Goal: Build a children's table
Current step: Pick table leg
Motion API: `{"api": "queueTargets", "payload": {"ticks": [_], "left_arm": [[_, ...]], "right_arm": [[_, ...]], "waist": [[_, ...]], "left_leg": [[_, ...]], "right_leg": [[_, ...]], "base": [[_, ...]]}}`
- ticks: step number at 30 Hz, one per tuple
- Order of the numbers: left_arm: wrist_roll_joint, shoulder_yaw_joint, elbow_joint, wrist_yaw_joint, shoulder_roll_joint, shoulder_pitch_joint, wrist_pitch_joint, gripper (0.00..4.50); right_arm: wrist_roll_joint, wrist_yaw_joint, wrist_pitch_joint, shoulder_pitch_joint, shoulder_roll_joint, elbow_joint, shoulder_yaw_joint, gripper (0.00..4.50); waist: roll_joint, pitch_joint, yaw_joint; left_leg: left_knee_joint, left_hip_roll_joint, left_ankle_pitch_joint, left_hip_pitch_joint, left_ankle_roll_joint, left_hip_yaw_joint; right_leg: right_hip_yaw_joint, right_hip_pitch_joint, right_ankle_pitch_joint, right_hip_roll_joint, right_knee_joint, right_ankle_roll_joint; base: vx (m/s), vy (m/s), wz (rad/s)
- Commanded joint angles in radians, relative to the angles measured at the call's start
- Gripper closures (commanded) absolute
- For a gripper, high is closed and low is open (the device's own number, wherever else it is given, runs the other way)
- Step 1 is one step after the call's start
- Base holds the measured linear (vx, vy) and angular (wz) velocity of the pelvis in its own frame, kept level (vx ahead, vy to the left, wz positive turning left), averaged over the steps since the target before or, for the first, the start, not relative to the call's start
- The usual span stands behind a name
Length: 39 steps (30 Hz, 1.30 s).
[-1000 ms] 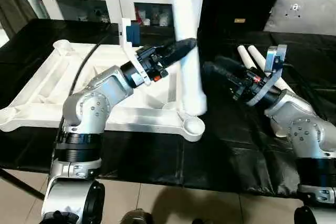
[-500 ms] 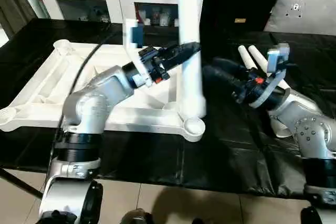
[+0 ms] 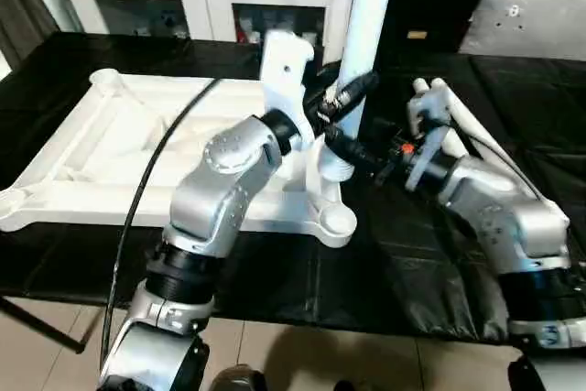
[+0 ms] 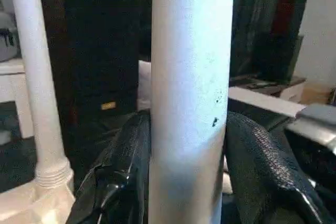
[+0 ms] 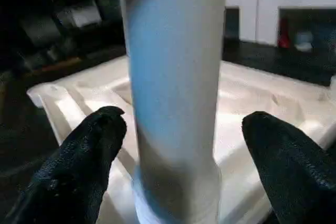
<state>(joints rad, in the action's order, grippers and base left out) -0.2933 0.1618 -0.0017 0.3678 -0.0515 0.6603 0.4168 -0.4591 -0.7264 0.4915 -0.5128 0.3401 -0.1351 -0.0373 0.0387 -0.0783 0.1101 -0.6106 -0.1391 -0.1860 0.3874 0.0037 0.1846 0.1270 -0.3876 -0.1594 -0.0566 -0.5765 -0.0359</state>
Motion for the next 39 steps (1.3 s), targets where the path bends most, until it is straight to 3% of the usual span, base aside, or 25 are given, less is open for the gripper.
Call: {"api": "queueTargets", "payload": {"ticks": [1,4,5,9,30,39], "left_arm": [[0.03,0.029,-0.029,0.009,-0.009,-0.001,-0.015,2.66],[0.05,0.048,-0.03,0.016,-0.02,-0.003,-0.021,2.66],[0.055,0.054,-0.033,0.021,-0.023,-0.006,-0.023,2.66],[0.052,0.064,-0.049,0.034,-0.015,-0.018,-0.018,2.66],[0.022,0.076,-0.102,0.081,-0.006,-0.044,0.019,2.66],[0.029,0.072,-0.1,0.081,-0.003,-0.044,0.018,2.66]], "right_arm": [[0.016,0.006,-0.015,-0.016,-0.004,-0.003,-0.013,0.47],[0.026,0.009,-0.021,-0.018,-0.005,-0.009,-0.02,0.47],[0.033,0.012,-0.025,-0.019,-0.006,-0.013,-0.023,0.47],[0.043,0.017,-0.04,-0.022,-0.021,-0.031,-0.012,0.47],[0.056,-0.013,-0.051,-0.02,-0.032,-0.044,-0.021,2.46],[0.063,-0.023,-0.046,-0.014,-0.033,-0.044,-0.028,2.55]], "waist": [[-0.02,0.076,0.001],[-0.019,0.077,0.002],[-0.012,0.079,0.005],[-0.017,0.081,0.004],[-0.017,0.085,0.007],[-0.018,0.085,0.007]], "left_leg": [[0.07,-0.103,-0.182,-0.02,0.049,-0.053],[0.071,-0.106,-0.172,-0.02,0.05,-0.053],[0.07,-0.106,-0.172,-0.021,0.047,-0.054],[0.07,-0.108,-0.171,-0.02,0.045,-0.053],[0.066,-0.108,-0.151,-0.02,0.052,-0.05],[0.065,-0.106,-0.14,-0.018,0.057,-0.05]], "right_leg": [[-0.073,0.045,-0.43,-0.129,0.091,-0.059],[-0.075,0.043,-0.401,-0.128,0.086,-0.067],[-0.075,0.044,-0.397,-0.13,0.084,-0.071],[-0.075,0.047,-0.374,-0.131,0.082,-0.089],[-0.077,0.049,-0.342,-0.13,0.076,-0.105],[-0.077,0.05,-0.337,-0.13,0.075,-0.104]], "base": [[0.0,0.0,0.0],[0.0,0.0,0.0],[0.0,0.0,0.0],[0.0,0.0,0.0],[0.0,0.0,0.0],[0.0,0.0,0.0]]}}
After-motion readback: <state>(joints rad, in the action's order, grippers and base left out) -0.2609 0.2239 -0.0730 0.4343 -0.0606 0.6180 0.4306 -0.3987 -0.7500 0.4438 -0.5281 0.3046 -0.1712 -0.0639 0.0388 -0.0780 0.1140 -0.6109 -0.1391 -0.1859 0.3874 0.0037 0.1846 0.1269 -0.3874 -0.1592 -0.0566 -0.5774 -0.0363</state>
